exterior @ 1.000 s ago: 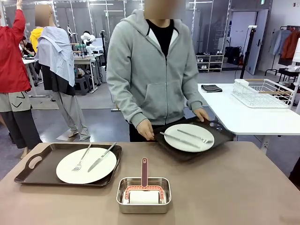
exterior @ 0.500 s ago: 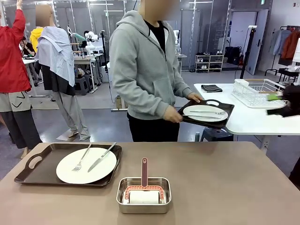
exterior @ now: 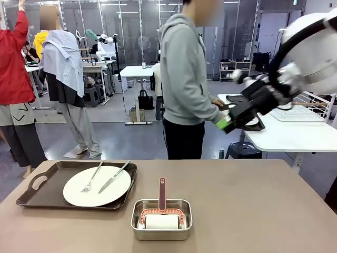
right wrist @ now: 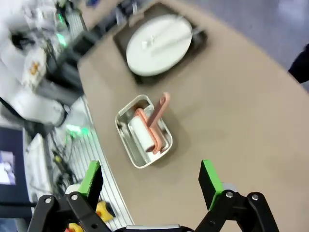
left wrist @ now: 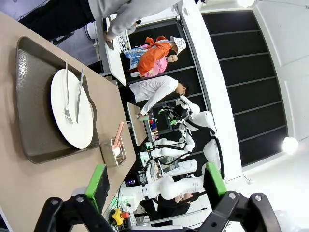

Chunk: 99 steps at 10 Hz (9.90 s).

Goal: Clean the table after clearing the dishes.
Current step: When the left (or right) Handle tray is removed, use the left hand (or right hand) to clean the left (or right) side of the table with the Lint Roller.

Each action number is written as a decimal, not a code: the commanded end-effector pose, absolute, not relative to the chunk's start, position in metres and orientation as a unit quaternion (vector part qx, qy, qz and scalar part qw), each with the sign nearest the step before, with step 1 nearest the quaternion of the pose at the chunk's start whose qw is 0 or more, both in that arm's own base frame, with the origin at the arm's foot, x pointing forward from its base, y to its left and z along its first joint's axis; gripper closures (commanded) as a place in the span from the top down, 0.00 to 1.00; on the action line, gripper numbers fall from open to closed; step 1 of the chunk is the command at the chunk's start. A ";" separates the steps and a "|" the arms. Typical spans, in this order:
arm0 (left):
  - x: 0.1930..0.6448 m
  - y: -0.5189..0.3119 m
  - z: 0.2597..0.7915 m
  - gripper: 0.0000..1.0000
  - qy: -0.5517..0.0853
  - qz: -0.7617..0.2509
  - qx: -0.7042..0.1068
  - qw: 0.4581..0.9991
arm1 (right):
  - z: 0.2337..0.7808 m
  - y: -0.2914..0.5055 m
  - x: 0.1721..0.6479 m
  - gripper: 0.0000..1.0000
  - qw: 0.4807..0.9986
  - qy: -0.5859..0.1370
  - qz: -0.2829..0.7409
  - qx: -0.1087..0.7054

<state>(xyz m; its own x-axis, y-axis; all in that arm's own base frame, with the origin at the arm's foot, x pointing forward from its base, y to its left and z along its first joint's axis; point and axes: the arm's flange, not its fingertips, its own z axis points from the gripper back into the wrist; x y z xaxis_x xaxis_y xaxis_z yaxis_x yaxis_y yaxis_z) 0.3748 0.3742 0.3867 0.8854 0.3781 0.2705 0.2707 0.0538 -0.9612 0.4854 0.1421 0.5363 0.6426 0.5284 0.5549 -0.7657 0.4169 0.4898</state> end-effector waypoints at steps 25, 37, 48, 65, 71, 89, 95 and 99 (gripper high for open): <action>0.373 0.375 0.387 1.00 -0.232 0.042 -0.684 0.691 | 0.458 0.409 0.570 1.00 0.742 0.005 0.660 0.118; 0.373 0.375 0.387 1.00 -0.232 0.042 -0.684 0.691 | 0.378 0.439 0.573 1.00 0.706 0.138 0.676 0.161; 0.373 0.375 0.387 1.00 -0.232 0.042 -0.684 0.691 | 0.354 0.437 0.558 1.00 0.669 0.207 0.689 0.187; 0.373 0.375 0.387 1.00 -0.232 0.042 -0.684 0.691 | 0.433 0.387 0.517 0.00 0.763 0.162 0.603 0.167; 0.373 0.375 0.387 1.00 -0.232 0.042 -0.684 0.691 | 0.482 0.229 0.440 0.00 0.932 0.047 0.242 0.264; 0.373 0.375 0.387 1.00 -0.232 0.042 -0.684 0.691 | 0.389 0.156 0.513 0.23 0.933 -0.002 0.070 0.354; 0.373 0.375 0.387 1.00 -0.232 0.042 -0.684 0.691 | 0.340 0.123 0.527 0.23 0.935 -0.018 0.017 0.354; 0.373 0.375 0.387 1.00 -0.232 0.042 -0.684 0.691 | 0.320 0.089 0.518 0.23 0.945 -0.011 0.026 0.324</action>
<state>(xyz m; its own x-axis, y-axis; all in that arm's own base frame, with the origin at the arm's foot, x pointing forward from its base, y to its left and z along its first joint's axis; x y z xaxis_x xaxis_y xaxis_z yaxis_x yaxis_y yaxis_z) 0.3757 0.3736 0.3865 0.8862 0.3759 0.2707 0.2713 0.0525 -0.9611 0.5258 0.1081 0.3408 0.9990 0.0366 0.0268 -0.0452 0.7582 0.6505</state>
